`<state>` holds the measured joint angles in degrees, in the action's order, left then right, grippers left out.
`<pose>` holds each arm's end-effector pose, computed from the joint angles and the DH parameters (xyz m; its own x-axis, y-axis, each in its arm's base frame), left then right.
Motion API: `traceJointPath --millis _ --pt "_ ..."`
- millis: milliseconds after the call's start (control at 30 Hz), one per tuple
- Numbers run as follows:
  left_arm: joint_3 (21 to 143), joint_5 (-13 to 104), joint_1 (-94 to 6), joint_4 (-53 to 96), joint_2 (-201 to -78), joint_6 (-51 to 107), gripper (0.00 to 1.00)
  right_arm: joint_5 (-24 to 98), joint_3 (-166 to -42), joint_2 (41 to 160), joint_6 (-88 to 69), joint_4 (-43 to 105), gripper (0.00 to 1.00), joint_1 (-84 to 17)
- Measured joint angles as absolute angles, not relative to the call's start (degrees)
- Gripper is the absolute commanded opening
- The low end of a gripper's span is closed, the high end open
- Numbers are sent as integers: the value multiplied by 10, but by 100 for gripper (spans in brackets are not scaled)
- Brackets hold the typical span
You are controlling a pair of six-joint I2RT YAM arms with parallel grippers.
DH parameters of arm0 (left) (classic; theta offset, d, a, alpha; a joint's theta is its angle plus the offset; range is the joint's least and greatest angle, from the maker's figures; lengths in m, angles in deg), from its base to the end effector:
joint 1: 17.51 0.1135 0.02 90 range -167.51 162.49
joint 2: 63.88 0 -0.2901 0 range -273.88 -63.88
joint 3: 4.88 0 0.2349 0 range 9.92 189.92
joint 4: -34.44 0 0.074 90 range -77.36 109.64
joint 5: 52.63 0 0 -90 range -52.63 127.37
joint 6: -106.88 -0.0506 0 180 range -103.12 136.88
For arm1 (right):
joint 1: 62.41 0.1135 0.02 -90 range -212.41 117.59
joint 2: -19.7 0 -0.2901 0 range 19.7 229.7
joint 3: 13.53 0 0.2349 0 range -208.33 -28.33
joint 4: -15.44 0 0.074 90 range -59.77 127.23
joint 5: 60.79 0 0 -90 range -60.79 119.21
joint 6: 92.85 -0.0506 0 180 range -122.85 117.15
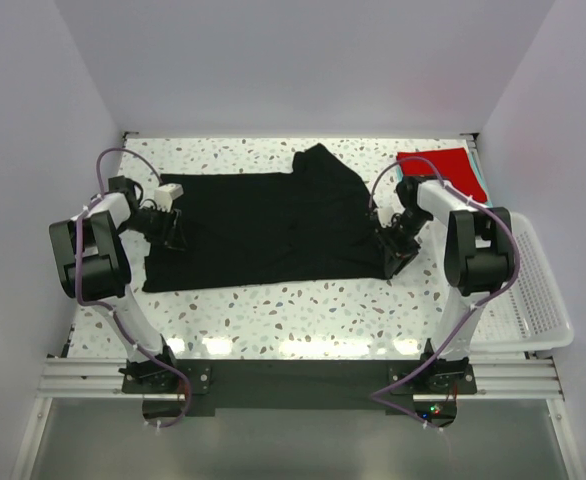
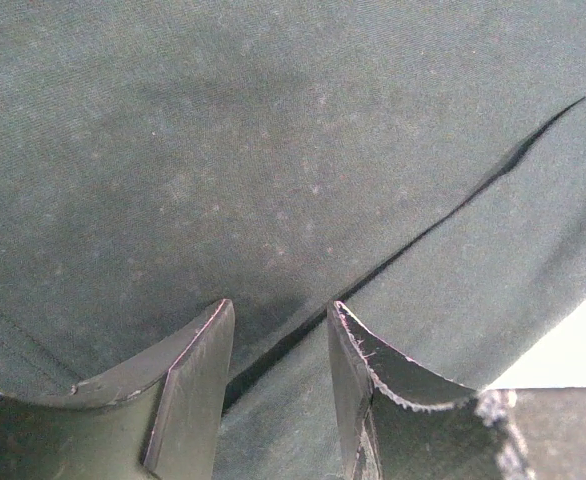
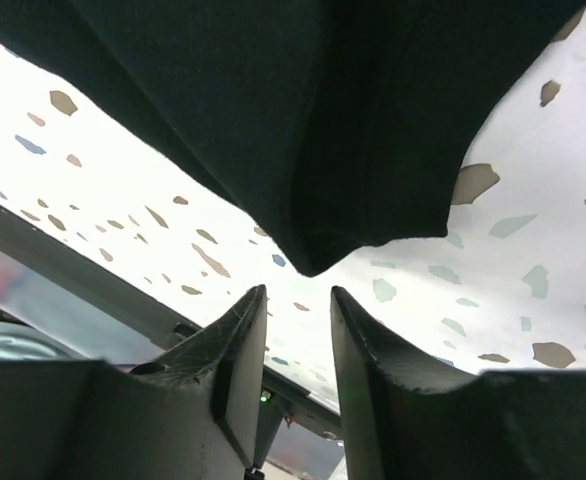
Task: Fold and stack the t-shirts
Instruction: Fold the tshirt
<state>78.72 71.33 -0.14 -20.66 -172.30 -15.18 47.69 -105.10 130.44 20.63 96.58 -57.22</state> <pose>0.3379 0.0761 0.1760 -0.8783 0.1866 -0.4403 0.3680 0.8516 -0.3732 0.3200 0.0452 0.1876 -0.8870 -0.4600 0.0399 -0.4173 0.8356 0.3573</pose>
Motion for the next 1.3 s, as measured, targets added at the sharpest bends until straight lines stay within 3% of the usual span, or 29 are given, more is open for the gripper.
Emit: traceJointPath --millis 267,433,467,600,1300 --pt "787 717 0 -207 -1724 -152 49 489 -1087 1326 201 969 38 -572" --pt "787 717 0 -207 -1724 -152 49 500 -1098 1349 188 966 33 -572" --pt "787 717 0 -207 -1724 -152 49 499 -1098 1354 188 966 30 -572" --pt "787 717 1 -207 -1724 -152 48 498 -1096 1366 189 966 0 -572" --pt "791 721 9 -206 -1731 -152 42 462 -1053 1347 207 963 0 -572"
